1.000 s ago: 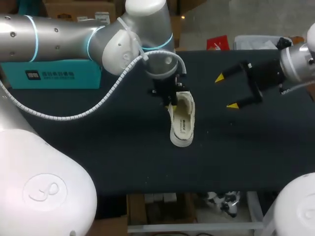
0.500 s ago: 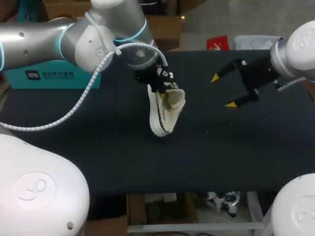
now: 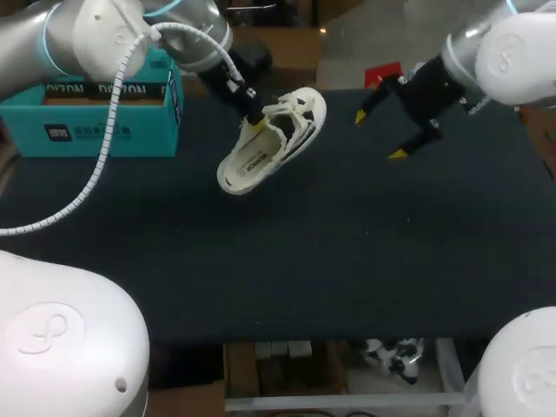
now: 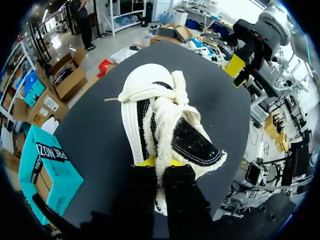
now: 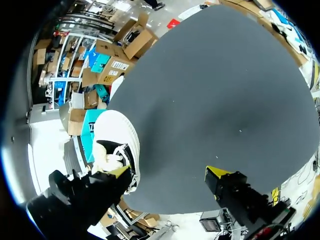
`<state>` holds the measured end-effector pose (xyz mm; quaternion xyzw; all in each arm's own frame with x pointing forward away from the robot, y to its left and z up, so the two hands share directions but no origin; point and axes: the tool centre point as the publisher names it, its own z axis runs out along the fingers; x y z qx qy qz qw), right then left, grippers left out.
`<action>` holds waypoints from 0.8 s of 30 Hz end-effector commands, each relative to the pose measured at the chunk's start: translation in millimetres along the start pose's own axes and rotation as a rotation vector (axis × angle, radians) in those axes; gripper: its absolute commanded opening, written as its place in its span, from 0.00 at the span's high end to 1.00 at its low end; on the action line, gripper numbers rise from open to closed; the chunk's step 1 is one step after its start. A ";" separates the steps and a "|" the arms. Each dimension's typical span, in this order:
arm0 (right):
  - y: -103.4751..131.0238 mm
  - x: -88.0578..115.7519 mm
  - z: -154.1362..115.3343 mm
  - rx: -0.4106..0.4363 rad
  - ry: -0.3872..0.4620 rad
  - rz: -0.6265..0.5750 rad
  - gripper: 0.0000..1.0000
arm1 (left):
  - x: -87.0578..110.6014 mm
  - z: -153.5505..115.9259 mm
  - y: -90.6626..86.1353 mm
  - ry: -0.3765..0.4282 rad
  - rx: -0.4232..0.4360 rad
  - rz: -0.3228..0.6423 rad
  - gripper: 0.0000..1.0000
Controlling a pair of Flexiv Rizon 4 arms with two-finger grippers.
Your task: Open the shoe tongue, take the insole out of the shoe, put the insole back into the shoe, and pack the shoe into the shoebox
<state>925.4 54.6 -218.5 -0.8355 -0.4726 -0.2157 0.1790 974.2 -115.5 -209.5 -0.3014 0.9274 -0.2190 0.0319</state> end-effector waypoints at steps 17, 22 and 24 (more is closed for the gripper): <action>0.6 6.3 -6.3 -0.183 -0.293 -0.035 0.00 | -82.5 -129.1 21.1 0.023 0.041 0.219 1.00; 12.9 4.6 -19.1 -0.129 -0.389 -0.139 0.00 | -91.5 -146.3 29.9 0.011 0.027 0.266 1.00; 16.0 7.7 -22.7 -0.116 -0.406 -0.208 0.00 | -95.8 -151.2 34.8 0.009 0.015 0.284 1.00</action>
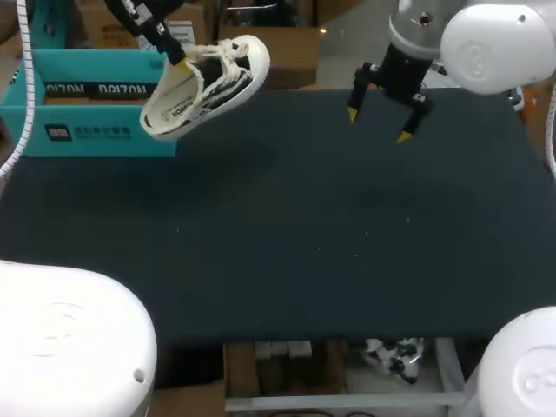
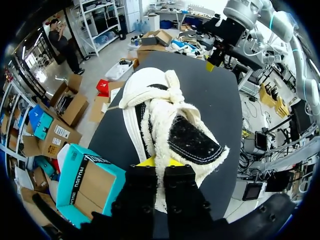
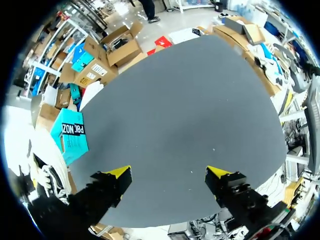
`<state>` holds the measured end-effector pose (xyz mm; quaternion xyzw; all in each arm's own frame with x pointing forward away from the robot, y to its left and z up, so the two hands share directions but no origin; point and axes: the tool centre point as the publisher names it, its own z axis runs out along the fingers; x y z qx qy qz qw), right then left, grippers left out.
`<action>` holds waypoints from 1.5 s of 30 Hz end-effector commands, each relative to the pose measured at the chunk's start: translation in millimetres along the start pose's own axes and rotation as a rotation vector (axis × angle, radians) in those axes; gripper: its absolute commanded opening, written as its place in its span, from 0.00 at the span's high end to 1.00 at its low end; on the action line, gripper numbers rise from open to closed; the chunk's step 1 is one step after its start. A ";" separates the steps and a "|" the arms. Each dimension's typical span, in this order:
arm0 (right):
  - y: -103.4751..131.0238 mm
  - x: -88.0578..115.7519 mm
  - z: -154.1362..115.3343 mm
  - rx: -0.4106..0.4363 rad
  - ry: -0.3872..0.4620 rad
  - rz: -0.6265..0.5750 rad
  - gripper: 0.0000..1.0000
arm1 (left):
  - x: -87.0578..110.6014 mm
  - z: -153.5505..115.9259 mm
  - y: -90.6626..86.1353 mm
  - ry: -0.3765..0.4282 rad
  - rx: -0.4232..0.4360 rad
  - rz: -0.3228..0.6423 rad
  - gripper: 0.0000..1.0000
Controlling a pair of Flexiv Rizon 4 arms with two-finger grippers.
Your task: Open the shoe tongue, take the insole out of the shoe, put the insole back into the shoe, and pack the shoe into the shoebox
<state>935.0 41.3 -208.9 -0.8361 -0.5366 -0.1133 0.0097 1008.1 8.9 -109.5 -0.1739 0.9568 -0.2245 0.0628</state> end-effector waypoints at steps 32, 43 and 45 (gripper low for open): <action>20.6 6.3 -11.3 0.054 -0.100 -0.295 0.00 | -191.2 -72.9 133.4 0.050 -0.114 0.263 1.00; 19.6 -9.0 -24.5 0.004 -0.133 -0.756 0.00 | -249.8 -59.1 164.3 0.093 -0.157 0.304 1.00; 21.7 -14.7 -26.4 0.027 -0.109 -0.800 0.00 | -254.2 -54.1 168.1 0.102 -0.170 0.313 1.00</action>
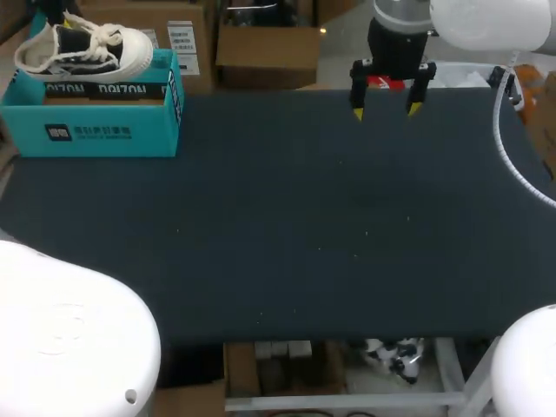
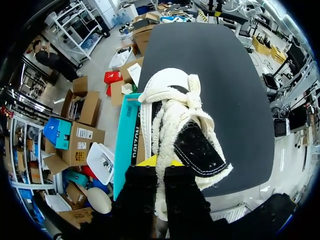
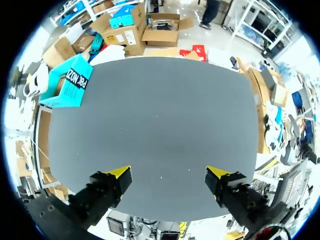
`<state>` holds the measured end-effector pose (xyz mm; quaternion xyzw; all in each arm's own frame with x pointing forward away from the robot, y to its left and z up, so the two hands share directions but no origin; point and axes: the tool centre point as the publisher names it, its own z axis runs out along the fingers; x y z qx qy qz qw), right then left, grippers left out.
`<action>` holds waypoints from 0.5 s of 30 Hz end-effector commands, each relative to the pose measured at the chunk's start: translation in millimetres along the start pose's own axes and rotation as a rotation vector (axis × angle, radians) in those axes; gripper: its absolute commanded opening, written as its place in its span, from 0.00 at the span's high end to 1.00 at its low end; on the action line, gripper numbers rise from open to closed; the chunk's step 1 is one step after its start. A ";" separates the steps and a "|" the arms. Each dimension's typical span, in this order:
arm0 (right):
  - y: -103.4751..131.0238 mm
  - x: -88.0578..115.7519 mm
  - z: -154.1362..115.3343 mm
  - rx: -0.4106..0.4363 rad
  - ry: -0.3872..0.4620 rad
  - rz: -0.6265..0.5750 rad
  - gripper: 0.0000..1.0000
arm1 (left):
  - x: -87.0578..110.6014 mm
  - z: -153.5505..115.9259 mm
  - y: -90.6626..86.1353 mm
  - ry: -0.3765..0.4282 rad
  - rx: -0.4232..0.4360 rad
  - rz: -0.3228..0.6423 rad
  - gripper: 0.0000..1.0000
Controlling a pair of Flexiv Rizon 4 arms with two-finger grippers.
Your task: Open the shoe tongue, take the insole out of the shoe, put the insole back into the shoe, and pack the shoe into the shoebox
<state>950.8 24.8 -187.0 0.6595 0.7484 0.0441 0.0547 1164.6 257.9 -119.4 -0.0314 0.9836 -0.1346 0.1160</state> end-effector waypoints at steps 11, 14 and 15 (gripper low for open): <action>-8.7 -10.9 -4.5 0.053 0.058 -0.265 0.00 | -7.6 40.8 25.7 0.206 -0.074 0.089 1.00; -8.7 -10.9 -4.5 0.053 0.058 -0.265 0.00 | -10.5 50.2 27.7 0.219 -0.080 0.088 1.00; -8.7 -10.9 -4.5 0.053 0.058 -0.265 0.00 | -11.6 52.6 28.9 0.230 -0.079 0.093 1.00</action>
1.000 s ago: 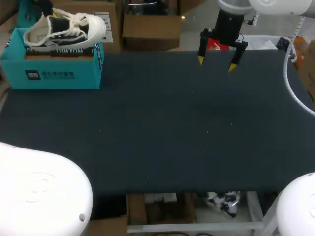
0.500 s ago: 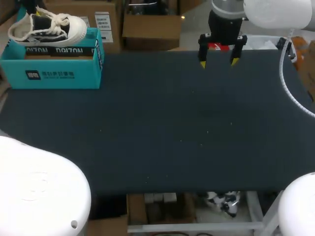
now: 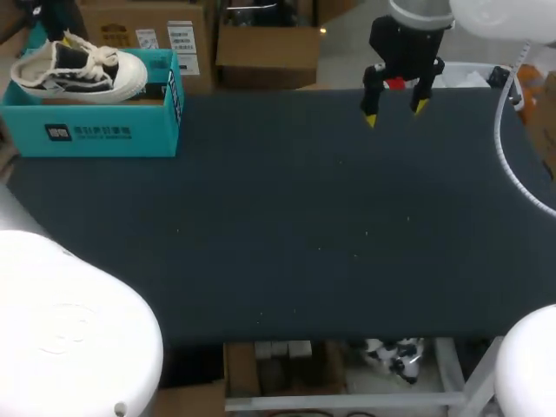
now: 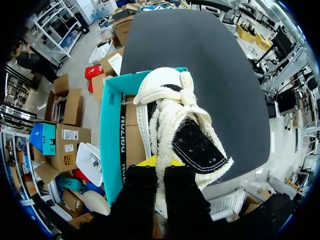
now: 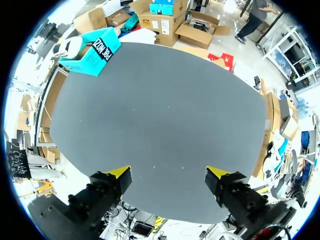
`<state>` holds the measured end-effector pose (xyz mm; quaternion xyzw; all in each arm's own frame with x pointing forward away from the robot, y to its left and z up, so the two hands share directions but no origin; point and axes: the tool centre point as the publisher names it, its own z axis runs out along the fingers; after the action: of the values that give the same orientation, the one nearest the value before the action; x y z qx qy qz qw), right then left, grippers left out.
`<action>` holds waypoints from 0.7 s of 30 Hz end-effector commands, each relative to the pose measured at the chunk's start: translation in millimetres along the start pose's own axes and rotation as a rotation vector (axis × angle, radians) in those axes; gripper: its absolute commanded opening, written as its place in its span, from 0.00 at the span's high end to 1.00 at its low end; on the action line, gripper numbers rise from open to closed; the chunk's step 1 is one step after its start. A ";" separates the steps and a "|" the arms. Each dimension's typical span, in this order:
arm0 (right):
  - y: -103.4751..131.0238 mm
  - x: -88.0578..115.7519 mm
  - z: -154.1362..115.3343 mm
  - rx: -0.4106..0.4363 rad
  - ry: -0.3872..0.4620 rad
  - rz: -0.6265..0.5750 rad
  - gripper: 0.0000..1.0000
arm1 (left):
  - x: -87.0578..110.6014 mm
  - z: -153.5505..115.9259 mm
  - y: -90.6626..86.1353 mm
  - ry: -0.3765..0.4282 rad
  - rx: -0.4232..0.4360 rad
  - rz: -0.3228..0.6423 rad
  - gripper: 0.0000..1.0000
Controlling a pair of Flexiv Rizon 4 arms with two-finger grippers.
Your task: Open the shoe tongue, take the insole out of the shoe, put the insole back into the shoe, and pack the shoe into the shoebox
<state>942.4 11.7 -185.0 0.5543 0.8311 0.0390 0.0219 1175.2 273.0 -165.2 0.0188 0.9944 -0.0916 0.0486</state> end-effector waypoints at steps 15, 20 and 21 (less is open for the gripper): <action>-36.1 -9.3 -2.1 -0.147 -0.027 -0.506 0.00 | -29.9 70.8 21.9 0.190 -0.001 0.042 1.00; -37.6 -14.1 1.8 -0.114 0.004 -0.540 0.00 | -36.3 92.0 25.1 0.235 -0.008 0.045 1.00; -37.6 -14.1 1.8 -0.114 0.004 -0.540 0.00 | -36.4 92.8 25.3 0.240 -0.009 0.045 1.00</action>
<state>912.3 -9.0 -189.0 0.3128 0.9461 0.0596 0.0595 1204.3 276.0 -246.4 0.0439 0.9955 -0.0788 0.0307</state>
